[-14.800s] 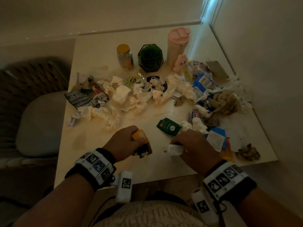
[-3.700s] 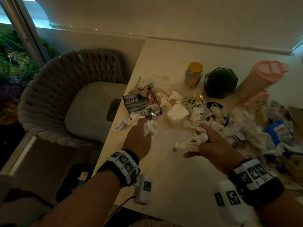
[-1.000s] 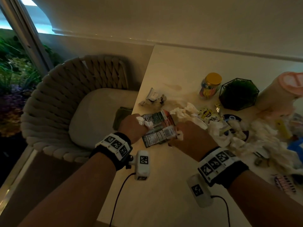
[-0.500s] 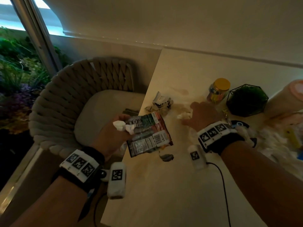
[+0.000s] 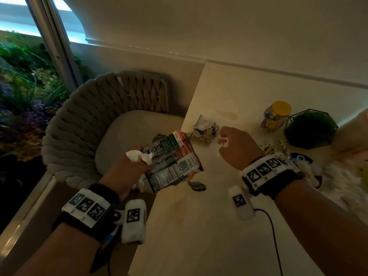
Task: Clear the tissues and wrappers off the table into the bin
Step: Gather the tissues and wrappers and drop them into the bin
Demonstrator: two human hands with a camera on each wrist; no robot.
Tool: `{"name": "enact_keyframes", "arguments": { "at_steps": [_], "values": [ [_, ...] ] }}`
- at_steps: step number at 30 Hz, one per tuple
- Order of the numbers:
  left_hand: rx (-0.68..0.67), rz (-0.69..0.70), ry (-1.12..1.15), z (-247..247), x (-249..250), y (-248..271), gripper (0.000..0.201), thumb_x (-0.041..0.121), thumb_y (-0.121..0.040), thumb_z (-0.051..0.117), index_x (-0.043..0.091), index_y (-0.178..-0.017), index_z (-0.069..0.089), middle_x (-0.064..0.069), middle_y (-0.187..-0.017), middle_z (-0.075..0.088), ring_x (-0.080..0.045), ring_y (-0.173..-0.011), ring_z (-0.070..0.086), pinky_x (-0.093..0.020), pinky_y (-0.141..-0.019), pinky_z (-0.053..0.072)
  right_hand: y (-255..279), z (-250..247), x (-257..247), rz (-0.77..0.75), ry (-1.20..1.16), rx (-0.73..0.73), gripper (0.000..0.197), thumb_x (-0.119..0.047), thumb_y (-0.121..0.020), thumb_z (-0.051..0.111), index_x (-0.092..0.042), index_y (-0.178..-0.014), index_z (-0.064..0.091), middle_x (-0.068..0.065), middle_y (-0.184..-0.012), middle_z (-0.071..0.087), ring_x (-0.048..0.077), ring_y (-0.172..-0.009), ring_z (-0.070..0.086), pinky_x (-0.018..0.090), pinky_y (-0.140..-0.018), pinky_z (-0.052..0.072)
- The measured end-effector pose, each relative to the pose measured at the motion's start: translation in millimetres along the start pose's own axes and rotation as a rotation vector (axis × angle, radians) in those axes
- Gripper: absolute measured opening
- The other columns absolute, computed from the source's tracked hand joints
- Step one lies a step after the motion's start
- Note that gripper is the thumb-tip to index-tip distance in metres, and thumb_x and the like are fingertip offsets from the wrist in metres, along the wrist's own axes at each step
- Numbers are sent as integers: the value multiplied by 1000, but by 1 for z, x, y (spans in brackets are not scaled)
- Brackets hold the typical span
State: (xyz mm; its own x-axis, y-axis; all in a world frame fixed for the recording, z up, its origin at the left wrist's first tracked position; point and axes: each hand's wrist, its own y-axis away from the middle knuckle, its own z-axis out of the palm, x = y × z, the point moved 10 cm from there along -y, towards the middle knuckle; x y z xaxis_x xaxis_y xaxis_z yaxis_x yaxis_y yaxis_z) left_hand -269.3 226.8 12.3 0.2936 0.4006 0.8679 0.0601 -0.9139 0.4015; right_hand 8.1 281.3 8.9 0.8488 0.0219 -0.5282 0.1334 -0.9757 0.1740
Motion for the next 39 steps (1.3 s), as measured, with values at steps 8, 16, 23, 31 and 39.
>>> {"name": "enact_keyframes", "arguments": {
  "at_steps": [8,16,23,31,39],
  "values": [
    [42,-47,-14,-33,-24,-6,39,11,-97,55,19,-59,60,-11,-41,47,-12,-24,37,-15,-31,27,-49,51,-18,-29,366,-159,61,-25,-80,69,-30,-134,43,4,-122,39,29,-90,58,36,-77,51],
    [-51,30,20,-12,2,-26,32,0,-94,54,13,-66,48,9,-66,59,6,-60,61,-24,-66,47,-4,58,-15,28,351,-155,40,-40,-81,64,-14,-109,53,4,-97,50,24,-73,56,34,-66,48],
    [-260,168,-237,80,40,-74,14,21,-85,68,19,-99,64,-5,-95,65,-23,-93,61,-38,-82,53,71,46,-1,-17,294,-164,16,-36,-85,56,-23,-96,54,-1,-95,53,22,-84,59,28,-65,42],
    [-265,29,-185,111,19,-68,18,20,-94,60,12,-78,63,-6,-81,63,-33,-87,62,-40,-83,52,104,7,28,88,14,10,18,-22,-81,62,-26,-81,45,-7,-66,50,18,-61,52,24,-49,37],
    [-230,-13,-255,126,3,-46,24,13,-92,57,14,-69,54,-12,-77,55,-27,-78,55,-33,-70,47,160,-39,59,110,-532,246,32,5,-85,53,-22,-86,70,-5,-86,63,13,-72,64,15,-55,52]
  ]
}}
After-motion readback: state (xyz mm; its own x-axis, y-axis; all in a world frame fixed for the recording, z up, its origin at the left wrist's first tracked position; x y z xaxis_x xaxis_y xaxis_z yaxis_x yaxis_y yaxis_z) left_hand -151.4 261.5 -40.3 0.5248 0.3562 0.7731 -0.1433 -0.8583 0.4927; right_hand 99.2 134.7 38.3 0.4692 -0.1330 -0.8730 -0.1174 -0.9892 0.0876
